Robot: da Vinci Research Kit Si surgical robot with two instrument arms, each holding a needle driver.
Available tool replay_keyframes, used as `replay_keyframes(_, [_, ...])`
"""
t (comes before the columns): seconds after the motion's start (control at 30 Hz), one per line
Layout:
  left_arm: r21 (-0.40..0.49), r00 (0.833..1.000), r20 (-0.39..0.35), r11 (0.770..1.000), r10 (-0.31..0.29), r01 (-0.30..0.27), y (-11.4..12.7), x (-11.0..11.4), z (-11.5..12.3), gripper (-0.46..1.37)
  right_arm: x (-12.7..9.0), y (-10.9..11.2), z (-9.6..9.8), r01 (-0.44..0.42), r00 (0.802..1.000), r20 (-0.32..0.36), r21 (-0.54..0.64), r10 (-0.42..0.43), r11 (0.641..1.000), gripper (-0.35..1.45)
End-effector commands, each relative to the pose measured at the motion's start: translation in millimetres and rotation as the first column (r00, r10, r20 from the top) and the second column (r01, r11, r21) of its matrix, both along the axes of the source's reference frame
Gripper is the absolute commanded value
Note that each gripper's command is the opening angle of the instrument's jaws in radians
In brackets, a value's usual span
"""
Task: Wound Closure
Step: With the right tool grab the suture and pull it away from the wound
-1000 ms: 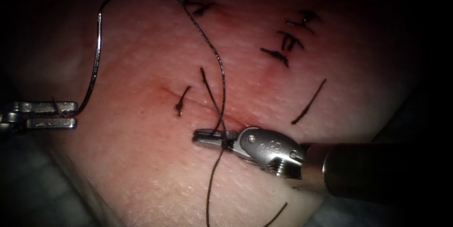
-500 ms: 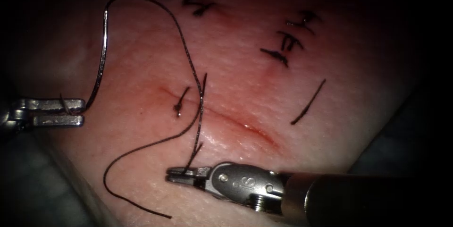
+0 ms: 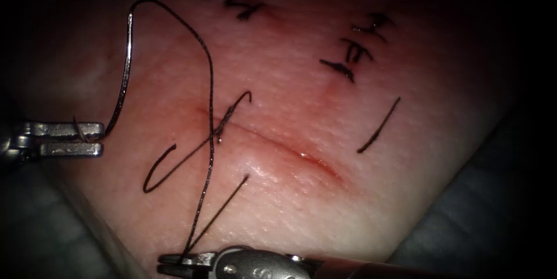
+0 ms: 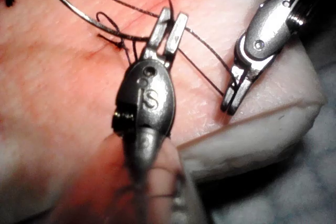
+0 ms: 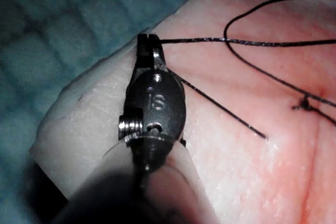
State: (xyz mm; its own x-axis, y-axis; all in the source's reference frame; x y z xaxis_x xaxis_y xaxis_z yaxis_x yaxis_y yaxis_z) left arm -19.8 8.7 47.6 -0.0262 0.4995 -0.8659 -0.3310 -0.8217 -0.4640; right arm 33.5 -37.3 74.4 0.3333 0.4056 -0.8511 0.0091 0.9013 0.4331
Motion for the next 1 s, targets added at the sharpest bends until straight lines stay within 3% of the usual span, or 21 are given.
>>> replay_keyframes(0.03, [0.000,1.000,0.006,1.000,0.010,-0.010,0.0,0.0,0.0,-0.35,0.2,-0.1,0.0,0.001,1.000,0.003,-0.002,-0.001,1.000,-0.35])
replay_keyframes(0.37, [-0.005,1.000,0.004,1.000,0.013,-0.013,0.8,0.1,-0.3,-0.35,2.4,-2.2,-1.5,0.039,0.999,-0.012,-0.005,-0.039,0.999,-0.35])
replay_keyframes(1.0, [-0.006,1.000,0.004,1.000,0.013,-0.013,0.5,0.3,-0.3,-0.35,3.2,-3.2,-1.4,0.057,0.998,-0.016,-0.012,-0.057,0.998,-0.35])
